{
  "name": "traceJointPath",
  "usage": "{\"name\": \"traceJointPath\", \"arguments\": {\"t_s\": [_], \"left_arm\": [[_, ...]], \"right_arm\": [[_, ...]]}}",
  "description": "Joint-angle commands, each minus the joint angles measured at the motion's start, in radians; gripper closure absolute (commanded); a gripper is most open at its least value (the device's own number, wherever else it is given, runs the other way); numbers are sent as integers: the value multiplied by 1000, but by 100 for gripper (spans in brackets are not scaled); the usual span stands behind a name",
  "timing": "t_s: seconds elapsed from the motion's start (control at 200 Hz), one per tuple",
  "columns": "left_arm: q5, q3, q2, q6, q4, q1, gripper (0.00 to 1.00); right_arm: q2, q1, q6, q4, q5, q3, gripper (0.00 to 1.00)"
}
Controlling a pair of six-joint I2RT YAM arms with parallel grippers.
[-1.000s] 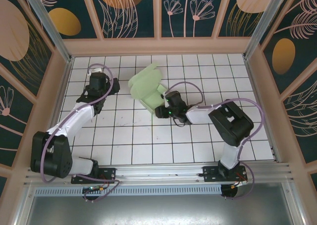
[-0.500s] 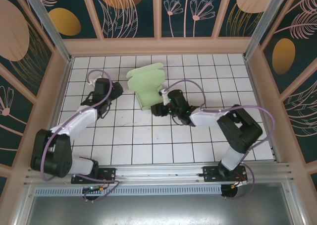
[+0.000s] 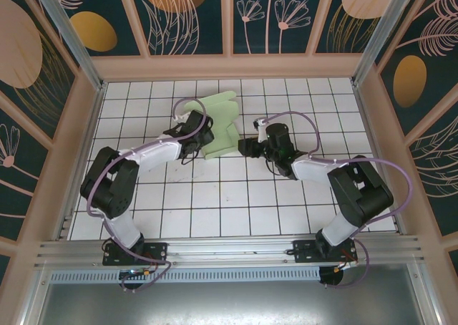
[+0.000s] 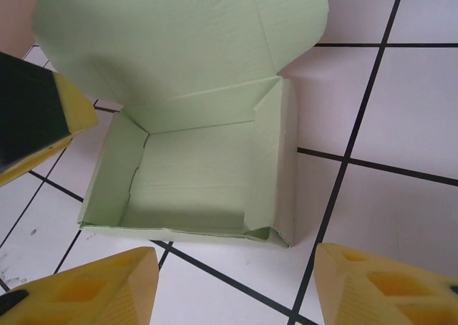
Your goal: Fold the paper box
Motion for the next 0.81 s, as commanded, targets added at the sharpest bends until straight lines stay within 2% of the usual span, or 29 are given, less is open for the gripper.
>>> {"name": "traceJointPath", "arguments": {"t_s": [0.0, 0.285, 0.801], "left_arm": [[-43, 14, 24, 0, -73, 5, 51], [-13, 34, 79, 9, -44, 5, 66], [-11, -10, 70, 53, -14, 4, 92]], "right_arm": [[19, 3, 20, 53, -12, -13, 40], [37, 3, 33, 71, -11, -7, 40], [118, 4, 73, -135, 138, 160, 41]]}}
